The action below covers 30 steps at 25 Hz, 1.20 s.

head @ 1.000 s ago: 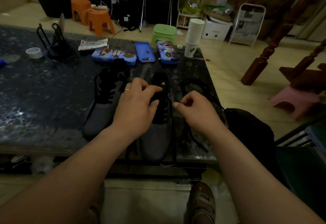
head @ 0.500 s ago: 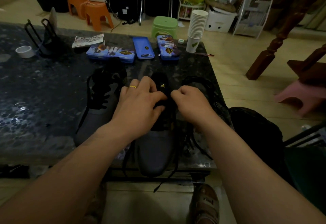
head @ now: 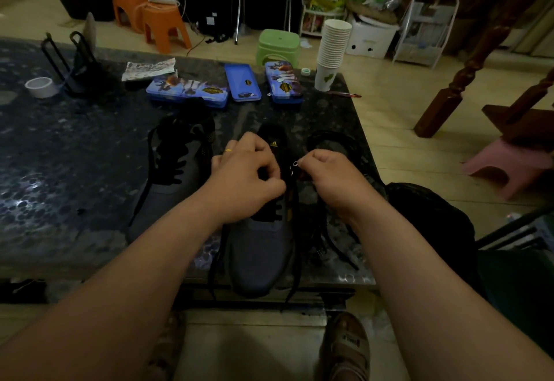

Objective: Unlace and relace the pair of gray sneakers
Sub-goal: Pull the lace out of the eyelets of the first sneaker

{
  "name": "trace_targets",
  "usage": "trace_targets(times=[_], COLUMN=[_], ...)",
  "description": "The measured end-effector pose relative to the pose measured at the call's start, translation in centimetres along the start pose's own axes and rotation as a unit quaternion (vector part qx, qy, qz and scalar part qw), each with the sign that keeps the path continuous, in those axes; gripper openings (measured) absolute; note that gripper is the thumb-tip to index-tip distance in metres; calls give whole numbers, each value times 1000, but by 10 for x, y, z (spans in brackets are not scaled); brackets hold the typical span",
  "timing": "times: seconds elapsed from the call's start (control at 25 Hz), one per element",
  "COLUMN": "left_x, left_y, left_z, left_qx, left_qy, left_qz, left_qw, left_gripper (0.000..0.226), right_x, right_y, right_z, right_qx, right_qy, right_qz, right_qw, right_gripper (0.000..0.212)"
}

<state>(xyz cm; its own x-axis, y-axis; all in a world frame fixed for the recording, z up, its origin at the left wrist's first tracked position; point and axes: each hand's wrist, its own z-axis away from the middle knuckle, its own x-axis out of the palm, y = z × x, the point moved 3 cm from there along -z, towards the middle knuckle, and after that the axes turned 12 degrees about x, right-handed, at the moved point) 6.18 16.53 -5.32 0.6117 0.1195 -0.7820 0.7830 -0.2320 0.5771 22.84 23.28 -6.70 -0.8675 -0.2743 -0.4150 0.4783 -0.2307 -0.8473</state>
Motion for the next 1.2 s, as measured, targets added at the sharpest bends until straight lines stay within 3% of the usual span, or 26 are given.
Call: trace_targets(times=[0.16, 0.24, 0.44, 0.56, 0.68, 0.8, 0.92, 1.08, 1.2], left_x=[-8, -13, -34, -27, -19, -8, 2, 1, 6], left_y=[3, 8, 30, 26, 29, 38, 27, 19, 25], left_z=[4, 11, 32, 42, 58, 73, 75, 68, 60], left_qx=[39, 64, 57, 60, 99, 137, 35, -75, -68], left_qy=[-97, -122, -66, -88, -158, -196, -162, -69, -40], left_qz=[-30, -15, 230, 178, 140, 89, 73, 146, 149], left_qw=[994, 990, 969, 978, 972, 967, 983, 984, 986], left_gripper=[43, 48, 25, 12, 15, 21, 28, 44, 35], right_x=[3, 3, -1, -3, 11, 25, 15, 5, 10], right_y=[-2, -3, -10, -10, -4, -3, -5, 5, 10], right_z=[-2, -3, 8, 32, 59, 70, 84, 124, 128], right_qx=[3, -1, -8, -11, 24, 26, -3, -50, -73], right_qy=[18, 28, 56, 128, 36, -37, -22, -220, -268], right_qz=[23, 33, 43, 103, 72, 36, 70, 197, 304], right_qw=[1000, 999, 997, 986, 996, 998, 997, 954, 911], right_gripper=[26, 26, 31, 48, 55, 36, 26, 24, 22])
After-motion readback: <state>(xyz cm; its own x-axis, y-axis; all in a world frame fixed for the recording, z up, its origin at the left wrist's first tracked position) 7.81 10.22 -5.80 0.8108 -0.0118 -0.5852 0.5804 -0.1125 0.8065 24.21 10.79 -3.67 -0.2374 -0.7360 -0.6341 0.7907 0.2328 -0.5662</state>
